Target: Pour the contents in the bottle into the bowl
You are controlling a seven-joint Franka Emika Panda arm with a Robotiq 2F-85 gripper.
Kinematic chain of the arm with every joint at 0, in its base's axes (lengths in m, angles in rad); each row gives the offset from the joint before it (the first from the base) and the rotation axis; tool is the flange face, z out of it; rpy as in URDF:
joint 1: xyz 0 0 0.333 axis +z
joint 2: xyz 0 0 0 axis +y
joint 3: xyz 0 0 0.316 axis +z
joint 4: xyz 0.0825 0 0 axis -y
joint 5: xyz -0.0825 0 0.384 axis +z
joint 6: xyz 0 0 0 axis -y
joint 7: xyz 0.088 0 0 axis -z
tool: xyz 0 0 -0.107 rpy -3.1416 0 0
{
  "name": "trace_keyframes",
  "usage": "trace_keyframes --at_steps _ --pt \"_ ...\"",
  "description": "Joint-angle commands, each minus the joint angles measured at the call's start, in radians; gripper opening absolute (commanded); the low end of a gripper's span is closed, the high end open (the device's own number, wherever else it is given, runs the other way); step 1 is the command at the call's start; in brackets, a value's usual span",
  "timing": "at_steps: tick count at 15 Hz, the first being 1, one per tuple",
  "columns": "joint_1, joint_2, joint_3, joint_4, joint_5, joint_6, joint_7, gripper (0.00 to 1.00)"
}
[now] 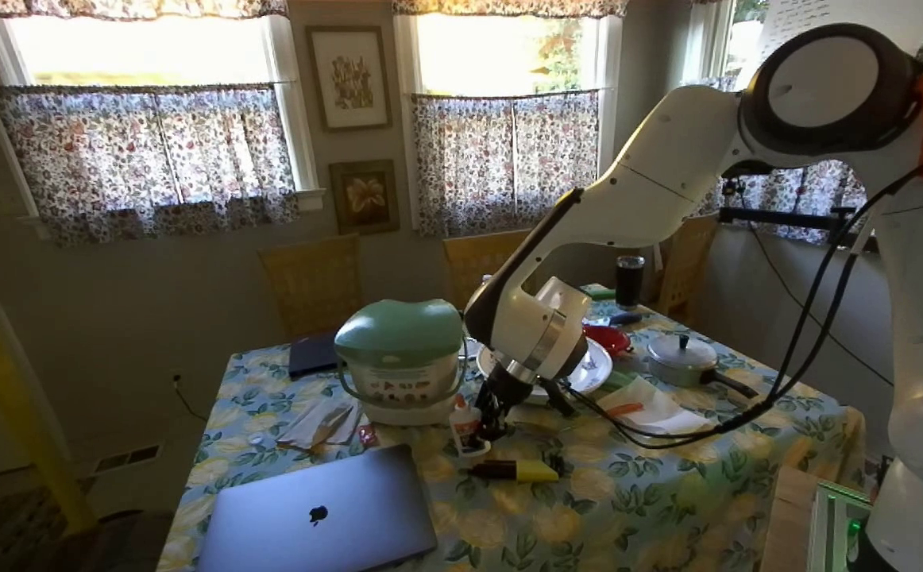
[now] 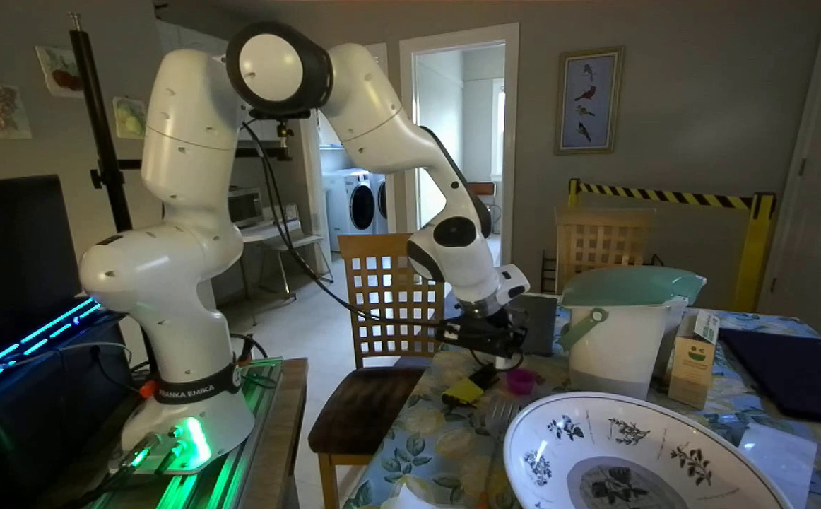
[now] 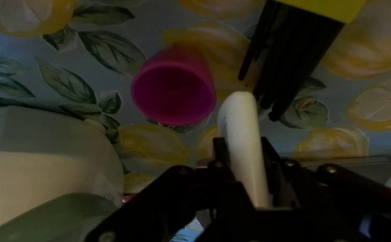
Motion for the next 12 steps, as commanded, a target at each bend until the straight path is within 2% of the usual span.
trace_keyframes --at_steps 1,6,12 --pt "-0.039 0.089 0.063 0.095 0.115 0.064 -0.108 0.06" --pt "-0.055 0.15 0.108 0.165 0.18 0.062 -0.158 0.06" --pt "-0.043 0.204 0.104 0.173 0.166 0.065 -0.173 0.06"
